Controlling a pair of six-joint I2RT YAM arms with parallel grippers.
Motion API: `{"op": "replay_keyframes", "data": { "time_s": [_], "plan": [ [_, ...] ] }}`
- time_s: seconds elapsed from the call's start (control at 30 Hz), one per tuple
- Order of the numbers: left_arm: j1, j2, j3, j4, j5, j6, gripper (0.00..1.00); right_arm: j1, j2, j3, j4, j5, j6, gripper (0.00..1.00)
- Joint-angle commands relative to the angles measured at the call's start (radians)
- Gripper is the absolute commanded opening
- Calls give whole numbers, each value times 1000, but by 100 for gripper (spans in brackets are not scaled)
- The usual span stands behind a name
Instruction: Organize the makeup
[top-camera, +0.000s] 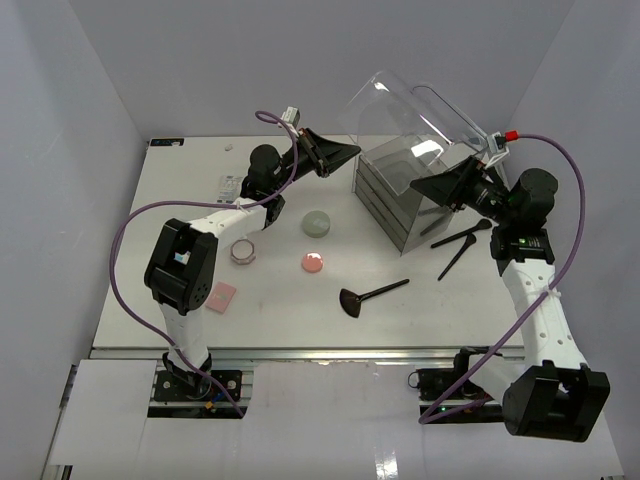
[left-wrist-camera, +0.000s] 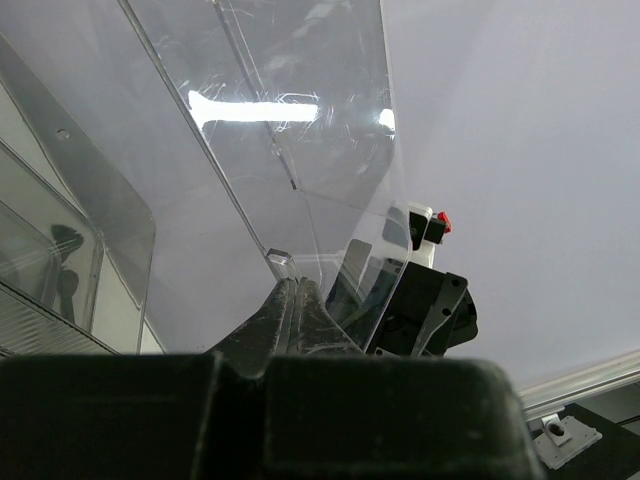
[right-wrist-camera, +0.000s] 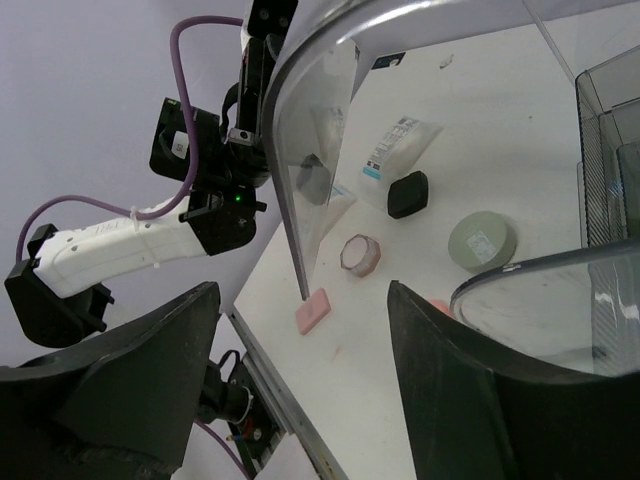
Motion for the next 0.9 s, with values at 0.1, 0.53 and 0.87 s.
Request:
{"op": "replay_keyframes", "data": {
  "time_s": [0.1,0.53,0.87],
  "plan": [
    [-9,-59,10,55,19,11,0,29,42,64,116,40,65,66],
    [-9,-57,12,39,8,5,0,61,84,59,171,73,49,41],
    [-10,-78,-5,6,-4,25,0,96,105,90,181,84,40,25]
  ]
}}
